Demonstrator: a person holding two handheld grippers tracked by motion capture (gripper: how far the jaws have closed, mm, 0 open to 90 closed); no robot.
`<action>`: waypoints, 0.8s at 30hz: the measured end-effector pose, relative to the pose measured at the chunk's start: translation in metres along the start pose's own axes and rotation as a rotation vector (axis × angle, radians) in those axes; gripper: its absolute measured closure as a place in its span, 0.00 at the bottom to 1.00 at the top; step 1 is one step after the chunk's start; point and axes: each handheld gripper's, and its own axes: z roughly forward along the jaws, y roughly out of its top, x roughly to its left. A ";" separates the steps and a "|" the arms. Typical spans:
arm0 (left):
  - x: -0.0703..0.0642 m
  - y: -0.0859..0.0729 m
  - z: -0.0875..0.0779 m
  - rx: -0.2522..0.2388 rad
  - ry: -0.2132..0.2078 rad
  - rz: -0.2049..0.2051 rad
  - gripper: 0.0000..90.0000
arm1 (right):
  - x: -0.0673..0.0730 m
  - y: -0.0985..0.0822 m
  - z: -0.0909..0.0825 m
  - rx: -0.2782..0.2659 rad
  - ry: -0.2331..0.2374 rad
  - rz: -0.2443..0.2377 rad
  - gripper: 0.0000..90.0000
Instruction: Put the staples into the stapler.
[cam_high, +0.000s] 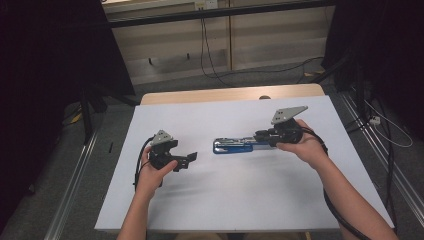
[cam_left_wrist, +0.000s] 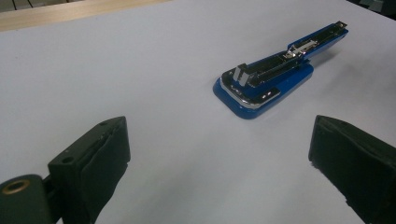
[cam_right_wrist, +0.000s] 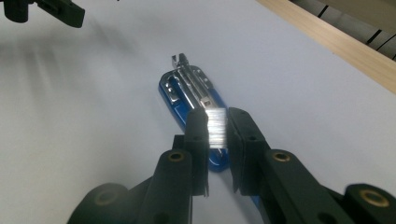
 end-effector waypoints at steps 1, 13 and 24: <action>0.000 0.000 0.000 -0.001 0.000 0.000 0.06 | 0.000 0.001 0.000 -0.001 0.004 0.001 0.88; 0.001 -0.002 -0.001 -0.002 0.002 -0.007 0.06 | -0.003 0.007 0.010 -0.006 0.023 -0.002 0.88; 0.001 -0.003 -0.002 0.003 -0.001 -0.004 0.06 | -0.003 0.016 0.019 -0.008 0.040 -0.012 0.88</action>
